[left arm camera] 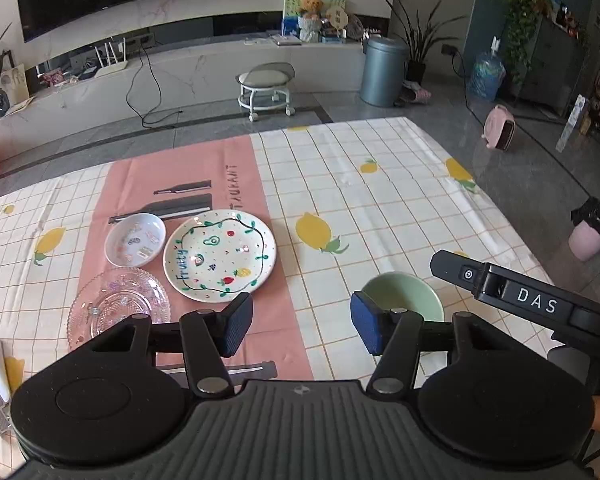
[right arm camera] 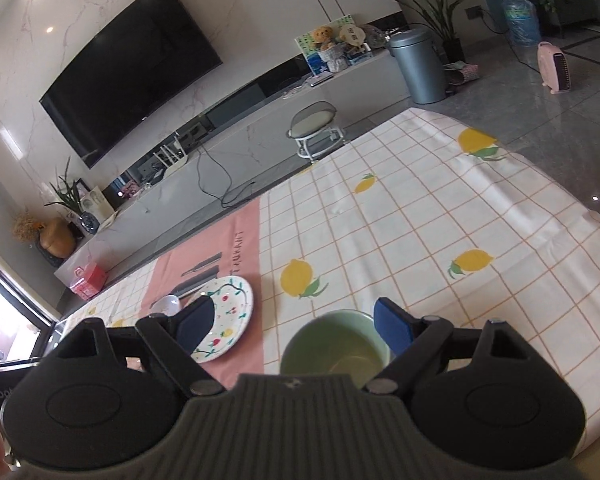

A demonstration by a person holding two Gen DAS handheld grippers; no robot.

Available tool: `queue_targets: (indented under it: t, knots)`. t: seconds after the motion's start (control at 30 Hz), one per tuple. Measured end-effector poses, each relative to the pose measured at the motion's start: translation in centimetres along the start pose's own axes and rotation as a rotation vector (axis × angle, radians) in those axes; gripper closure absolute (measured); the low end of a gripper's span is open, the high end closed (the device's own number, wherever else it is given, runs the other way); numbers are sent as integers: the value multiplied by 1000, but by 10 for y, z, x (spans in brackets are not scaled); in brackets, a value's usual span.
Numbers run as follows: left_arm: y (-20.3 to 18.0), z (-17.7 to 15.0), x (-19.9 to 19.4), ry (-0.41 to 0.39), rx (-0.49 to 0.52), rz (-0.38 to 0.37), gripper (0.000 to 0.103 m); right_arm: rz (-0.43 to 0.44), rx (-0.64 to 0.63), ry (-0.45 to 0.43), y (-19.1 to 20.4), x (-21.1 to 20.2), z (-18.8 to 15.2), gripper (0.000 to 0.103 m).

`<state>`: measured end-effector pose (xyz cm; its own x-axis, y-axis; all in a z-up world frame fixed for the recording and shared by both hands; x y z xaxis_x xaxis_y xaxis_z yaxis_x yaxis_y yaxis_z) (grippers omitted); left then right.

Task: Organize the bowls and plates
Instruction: 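Move both grippers to the pale green bowl rim and close them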

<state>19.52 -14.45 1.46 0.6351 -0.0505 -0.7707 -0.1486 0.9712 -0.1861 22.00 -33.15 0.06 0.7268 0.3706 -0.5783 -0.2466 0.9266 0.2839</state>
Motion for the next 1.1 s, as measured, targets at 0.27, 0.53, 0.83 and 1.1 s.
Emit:
queue_targets:
  t: [0.27, 0.53, 0.83, 1.1]
  knots:
    - [-27, -13, 45, 118, 56, -47, 37, -141, 37, 92, -30, 20, -17, 19]
    - [-33, -24, 85, 224, 44, -37, 37, -208, 26, 193, -47, 40, -35, 24]
    - [-27, -37, 113, 269, 66, 38, 38, -193, 1, 230, -50, 50, -41, 39]
    - [-33, -46, 123, 285, 89, 36, 44, -147, 15, 275, -49, 62, -49, 73]
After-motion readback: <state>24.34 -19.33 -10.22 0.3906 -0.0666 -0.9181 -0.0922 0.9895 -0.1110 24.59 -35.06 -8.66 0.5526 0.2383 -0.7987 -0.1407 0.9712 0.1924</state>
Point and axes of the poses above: each gripper's, at about its wrist camera, not at the fingertips, and x roughly the way its jaws point, y to its left, z to its top, the point moved 8 cm from there along x, roughly the way its jaws point, and after that the axes turned 15 degrees about -x, right-handed, at the moved point
